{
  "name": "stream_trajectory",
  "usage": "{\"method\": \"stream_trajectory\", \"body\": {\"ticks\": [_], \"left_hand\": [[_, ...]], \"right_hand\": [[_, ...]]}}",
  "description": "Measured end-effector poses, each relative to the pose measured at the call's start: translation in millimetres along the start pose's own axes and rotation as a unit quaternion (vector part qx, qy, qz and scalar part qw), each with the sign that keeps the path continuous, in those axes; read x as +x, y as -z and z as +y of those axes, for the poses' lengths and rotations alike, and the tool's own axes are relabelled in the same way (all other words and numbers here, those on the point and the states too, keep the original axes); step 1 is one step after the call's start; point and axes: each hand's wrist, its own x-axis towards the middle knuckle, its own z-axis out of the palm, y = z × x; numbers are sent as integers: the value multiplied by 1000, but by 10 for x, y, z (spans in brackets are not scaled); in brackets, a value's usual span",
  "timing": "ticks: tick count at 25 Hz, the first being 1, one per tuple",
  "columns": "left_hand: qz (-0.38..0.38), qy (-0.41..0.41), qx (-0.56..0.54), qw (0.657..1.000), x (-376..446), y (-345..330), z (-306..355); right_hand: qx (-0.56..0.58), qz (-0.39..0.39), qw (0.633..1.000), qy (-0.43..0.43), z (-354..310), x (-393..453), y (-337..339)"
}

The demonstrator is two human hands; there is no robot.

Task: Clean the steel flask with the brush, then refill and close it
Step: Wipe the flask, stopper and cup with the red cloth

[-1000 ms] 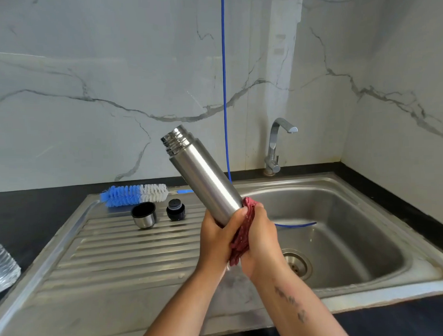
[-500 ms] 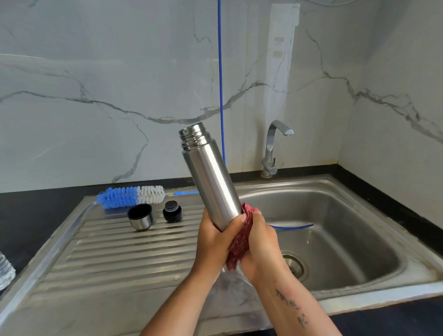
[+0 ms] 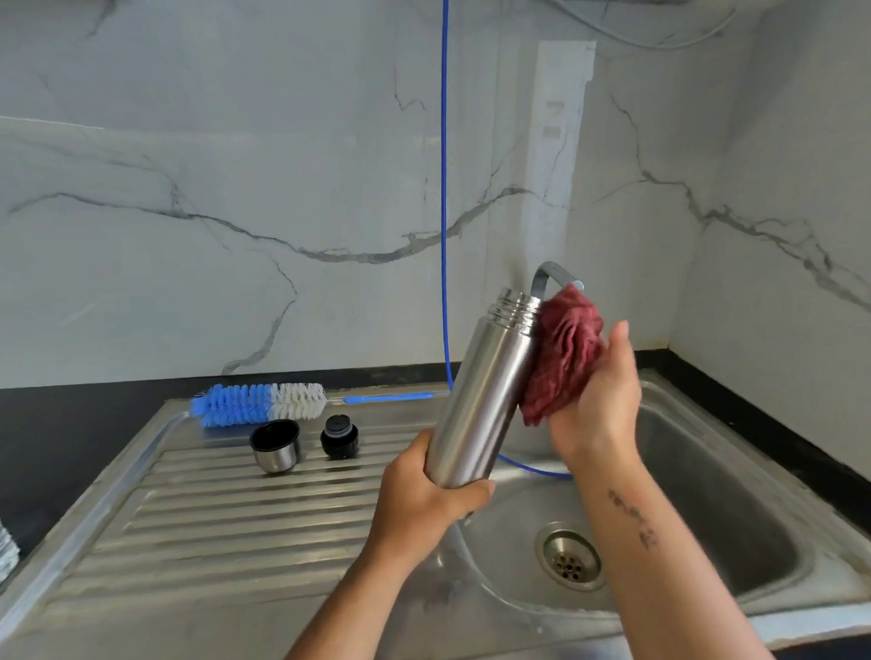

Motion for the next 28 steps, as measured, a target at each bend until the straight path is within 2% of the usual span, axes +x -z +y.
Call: {"method": "stream_trajectory", "body": {"ticks": [3,6,9,12,14,16,18,20,22,24,28], "left_hand": [[-18,23,-26,999,28,122,49],[-36,39,-13,999,57,177,37],[-18,15,60,998,52,181,41],[8,-58,161,985,117,193,75],[6,-97,218,971,182,235,61],[-4,-95,229,969,204,292,34],[-2,-63,183,981,204,328,37],[42,-16,108,993,218,329,36],[105,22,24,994,234,324,31],[138,46,-84,986,241,279,8],[83,121,-236,961,196,111,98]], "right_hand": [[31,-54,998,1,-59,231,37],[-17,-100,995,-10,131,225,210],[-50,-72,995,-52,182,174,264],[-41,-64,992,-100,84,166,305],[-40,-57,992,-103,35,161,319],[-35,-51,993,-97,71,180,340],[-36,-32,994,-99,141,238,378],[-24,-20,993,-112,198,260,396],[5,-3,993,-119,219,253,412],[20,-5,993,-118,235,233,420],[12,-1,993,-119,211,200,430]]}}
